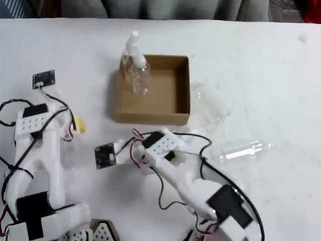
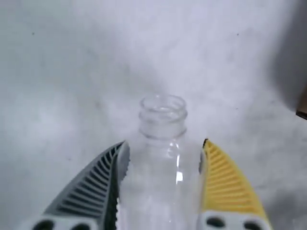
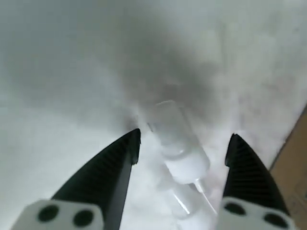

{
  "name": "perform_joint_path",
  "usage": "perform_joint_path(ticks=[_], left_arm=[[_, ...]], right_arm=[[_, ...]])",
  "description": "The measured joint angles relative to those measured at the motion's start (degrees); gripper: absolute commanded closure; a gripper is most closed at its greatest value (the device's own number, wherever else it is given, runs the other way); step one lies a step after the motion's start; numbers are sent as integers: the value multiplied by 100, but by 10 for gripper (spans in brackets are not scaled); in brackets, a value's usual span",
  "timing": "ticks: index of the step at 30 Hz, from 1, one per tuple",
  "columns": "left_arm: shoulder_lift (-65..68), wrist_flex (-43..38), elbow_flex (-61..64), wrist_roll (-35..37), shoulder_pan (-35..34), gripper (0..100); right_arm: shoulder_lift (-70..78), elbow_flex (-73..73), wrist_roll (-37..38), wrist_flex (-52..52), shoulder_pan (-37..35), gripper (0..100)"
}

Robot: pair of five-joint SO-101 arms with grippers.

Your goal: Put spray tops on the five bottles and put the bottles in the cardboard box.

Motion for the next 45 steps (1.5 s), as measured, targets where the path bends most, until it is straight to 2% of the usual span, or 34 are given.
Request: perform_joint_path(ticks=[4, 8, 11, 13, 16, 20, 27, 30, 38, 45], left_arm=[[0, 0, 0, 0, 0, 980], [0, -44, 0, 0, 0, 980], [0, -132, 0, 0, 0, 980], [0, -132, 0, 0, 0, 980], [0, -132, 0, 0, 0, 980], [0, -211, 0, 0, 0, 980], [0, -387, 0, 0, 0, 980], [0, -387, 0, -9, 0, 980], [-114, -325, 0, -9, 404, 980], [-1591, 53, 0, -18, 536, 979]], right_arm=[[378, -229, 0, 0, 88, 779], [651, -457, 9, 9, 97, 980], [774, -624, 26, 18, 132, 962], [818, -782, 9, 9, 237, 988], [879, -1081, -352, 193, 396, 983], [870, -2004, -1319, 844, 738, 983], [527, -3385, -3692, 2048, 1512, 983], [264, -3692, -4281, 2549, 1881, 983], [-1064, -3815, -4176, 3921, 2549, 983], [-2558, -3745, -4149, 4712, 3209, 983]])
